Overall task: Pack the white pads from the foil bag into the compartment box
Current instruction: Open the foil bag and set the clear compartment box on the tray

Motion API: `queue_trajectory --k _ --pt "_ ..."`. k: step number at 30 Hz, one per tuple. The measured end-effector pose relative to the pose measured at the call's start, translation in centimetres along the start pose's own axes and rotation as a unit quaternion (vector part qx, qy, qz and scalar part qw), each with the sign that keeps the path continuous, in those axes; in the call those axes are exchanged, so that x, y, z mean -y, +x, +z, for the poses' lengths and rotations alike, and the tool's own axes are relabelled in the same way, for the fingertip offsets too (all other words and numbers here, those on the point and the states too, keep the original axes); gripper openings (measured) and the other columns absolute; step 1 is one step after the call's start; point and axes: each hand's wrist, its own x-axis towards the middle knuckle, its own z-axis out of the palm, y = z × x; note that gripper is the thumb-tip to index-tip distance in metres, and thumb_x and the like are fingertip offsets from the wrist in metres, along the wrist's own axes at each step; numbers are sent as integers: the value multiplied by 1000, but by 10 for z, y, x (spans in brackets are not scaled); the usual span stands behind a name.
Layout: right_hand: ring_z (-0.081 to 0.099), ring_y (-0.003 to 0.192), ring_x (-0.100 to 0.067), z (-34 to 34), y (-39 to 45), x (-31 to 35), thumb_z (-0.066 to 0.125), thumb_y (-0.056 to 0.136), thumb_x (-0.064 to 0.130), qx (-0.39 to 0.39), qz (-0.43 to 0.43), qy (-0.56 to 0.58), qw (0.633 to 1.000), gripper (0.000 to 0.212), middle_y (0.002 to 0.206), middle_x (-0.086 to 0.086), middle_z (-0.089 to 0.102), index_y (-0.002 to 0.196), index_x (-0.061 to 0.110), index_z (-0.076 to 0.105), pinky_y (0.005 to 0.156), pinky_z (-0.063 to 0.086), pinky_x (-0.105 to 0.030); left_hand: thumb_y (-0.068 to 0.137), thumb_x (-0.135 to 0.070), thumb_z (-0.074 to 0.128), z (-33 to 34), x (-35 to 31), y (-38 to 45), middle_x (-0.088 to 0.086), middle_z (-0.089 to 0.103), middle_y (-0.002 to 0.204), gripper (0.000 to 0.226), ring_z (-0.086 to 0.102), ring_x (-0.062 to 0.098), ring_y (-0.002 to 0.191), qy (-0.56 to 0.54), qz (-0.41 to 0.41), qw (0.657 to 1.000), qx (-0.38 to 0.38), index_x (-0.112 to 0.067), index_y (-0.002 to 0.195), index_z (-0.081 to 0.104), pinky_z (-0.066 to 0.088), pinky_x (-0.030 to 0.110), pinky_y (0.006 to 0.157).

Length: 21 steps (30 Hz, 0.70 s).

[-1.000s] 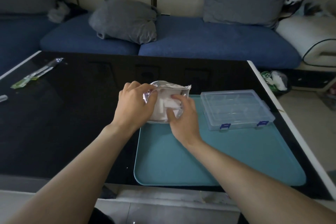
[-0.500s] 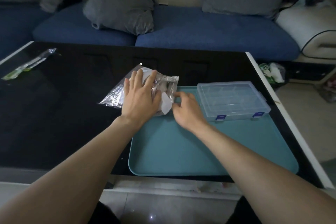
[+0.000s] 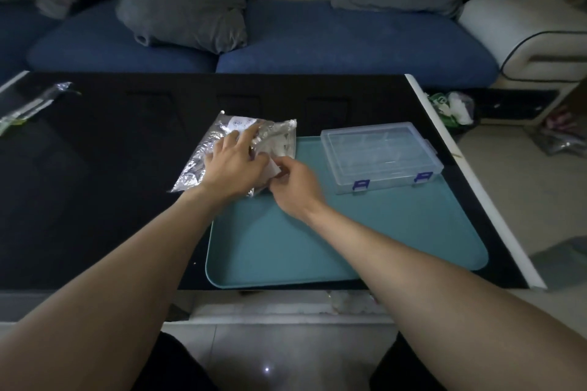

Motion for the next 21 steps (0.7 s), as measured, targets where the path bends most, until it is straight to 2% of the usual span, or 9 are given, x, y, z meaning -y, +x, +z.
queue_trajectory --k 3,5,6,9,13,16,19,21 --pt "61 106 -34 2 0 1 51 97 13 30 -52 -104 993 43 124 -17 53 138 21 59 93 44 -29 85 -51 42 -3 8 -4 1 30 159 71 23 26 146 -56 15 998 29 -40 154 26 18 52 118" --pt "58 114 -36 1 -1 1 46 103 16 44 -59 -130 989 44 132 -20 49 147 18 50 99 40 -29 90 -48 46 -6 11 -6 0 31 159 66 26 23 146 -88 22 995 29 -39 153 27 20 50 119" --pt "57 116 -37 0 -1 1 46 104 17 39 -61 -137 988 42 133 -21 49 145 14 51 101 39 -30 90 -47 47 -8 13 -5 -1 33 158 66 29 23 145 -93 27 995 23 -39 153 28 21 50 118" --pt "59 113 -35 -3 -3 2 56 100 20 -2 -65 -142 988 35 122 -20 59 132 5 62 98 43 -33 87 -53 49 -8 13 -2 -1 32 157 72 26 22 146 -41 36 999 4 -37 153 25 13 57 119" --pt "63 100 -22 -16 -4 -1 69 93 29 -32 -49 -144 988 40 109 -8 67 127 9 64 81 40 -20 87 -58 52 -4 -3 -4 15 10 163 81 -1 36 151 36 32 999 -24 -33 156 17 -5 60 118" --pt "62 90 -15 -37 -6 -4 72 89 27 -34 -52 -140 988 32 100 -1 70 117 12 68 76 40 -17 87 -56 55 -5 -17 -7 20 -1 164 86 -12 39 150 43 35 997 -46 -29 157 13 -11 59 118" --pt "57 70 1 -62 -12 -13 71 89 22 2 -63 -148 987 21 93 6 69 109 15 71 64 38 -8 86 -51 55 1 -31 -11 21 10 162 82 -7 35 152 30 65 993 -89 -21 155 22 -8 56 119" --pt "55 62 6 -76 -14 -19 71 89 18 -5 -74 -138 988 12 85 10 67 101 18 73 65 40 -11 84 -39 55 4 -44 -18 20 35 150 67 18 37 147 -15 130 977 -168 -13 144 43 10 52 120"
